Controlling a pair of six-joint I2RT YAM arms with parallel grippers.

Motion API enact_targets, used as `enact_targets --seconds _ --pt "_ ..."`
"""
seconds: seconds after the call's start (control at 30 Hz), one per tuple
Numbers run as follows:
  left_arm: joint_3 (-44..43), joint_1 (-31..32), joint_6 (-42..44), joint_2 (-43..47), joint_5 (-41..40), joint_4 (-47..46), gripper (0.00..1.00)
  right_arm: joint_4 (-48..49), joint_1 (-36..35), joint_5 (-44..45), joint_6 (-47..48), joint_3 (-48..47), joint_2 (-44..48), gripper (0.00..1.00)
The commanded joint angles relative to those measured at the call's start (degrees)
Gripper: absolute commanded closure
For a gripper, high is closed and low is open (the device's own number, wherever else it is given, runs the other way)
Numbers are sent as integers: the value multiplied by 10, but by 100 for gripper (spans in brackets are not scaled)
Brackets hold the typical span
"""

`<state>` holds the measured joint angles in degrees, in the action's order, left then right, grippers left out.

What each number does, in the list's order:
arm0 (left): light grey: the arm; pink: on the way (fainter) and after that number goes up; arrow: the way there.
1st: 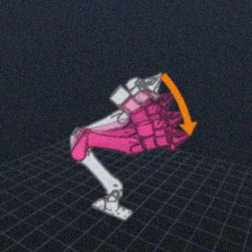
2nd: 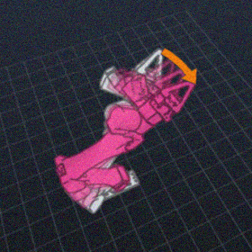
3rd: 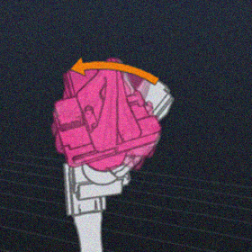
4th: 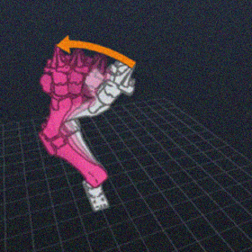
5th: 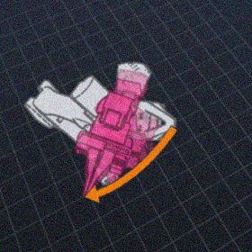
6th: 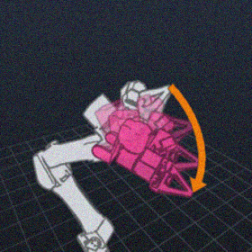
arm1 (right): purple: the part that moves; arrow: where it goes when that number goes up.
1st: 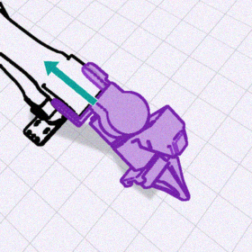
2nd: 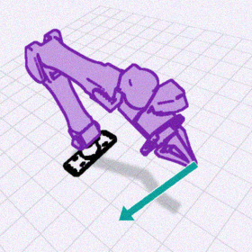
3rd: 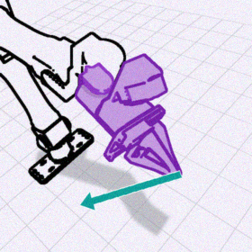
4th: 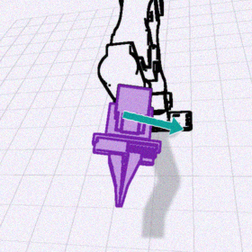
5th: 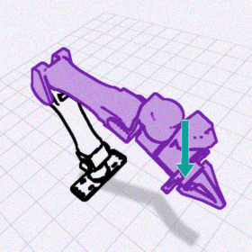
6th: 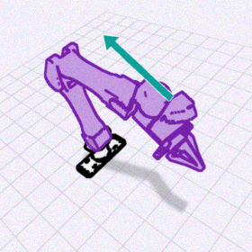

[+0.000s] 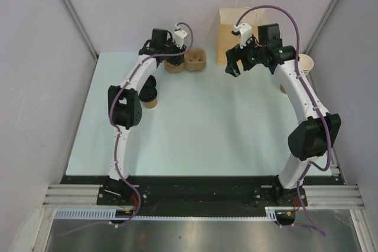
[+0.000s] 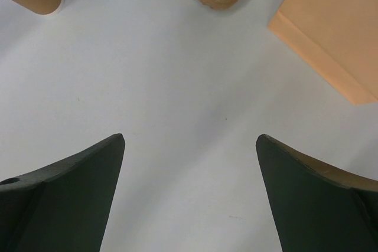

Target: Pack the takeout coffee

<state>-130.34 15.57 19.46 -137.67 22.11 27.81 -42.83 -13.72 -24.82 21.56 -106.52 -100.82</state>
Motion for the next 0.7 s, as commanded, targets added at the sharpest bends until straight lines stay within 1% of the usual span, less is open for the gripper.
enact_targets --seconds 0.0,0.2,0.57,0.67 --pt "-25 -1 -31 -2 0 -28 57 8 -6 9 7 -12 8 0" --pt "-25 -2 -33 -11 -3 -28 59 6 -9 14 9 -21 4 0" --pt "-25 -5 -42 -30 -6 -33 59 4 -8 17 14 -37 -7 0" --pt "-25 -8 -48 -34 0 -35 63 5 -8 17 13 -37 -9 0"
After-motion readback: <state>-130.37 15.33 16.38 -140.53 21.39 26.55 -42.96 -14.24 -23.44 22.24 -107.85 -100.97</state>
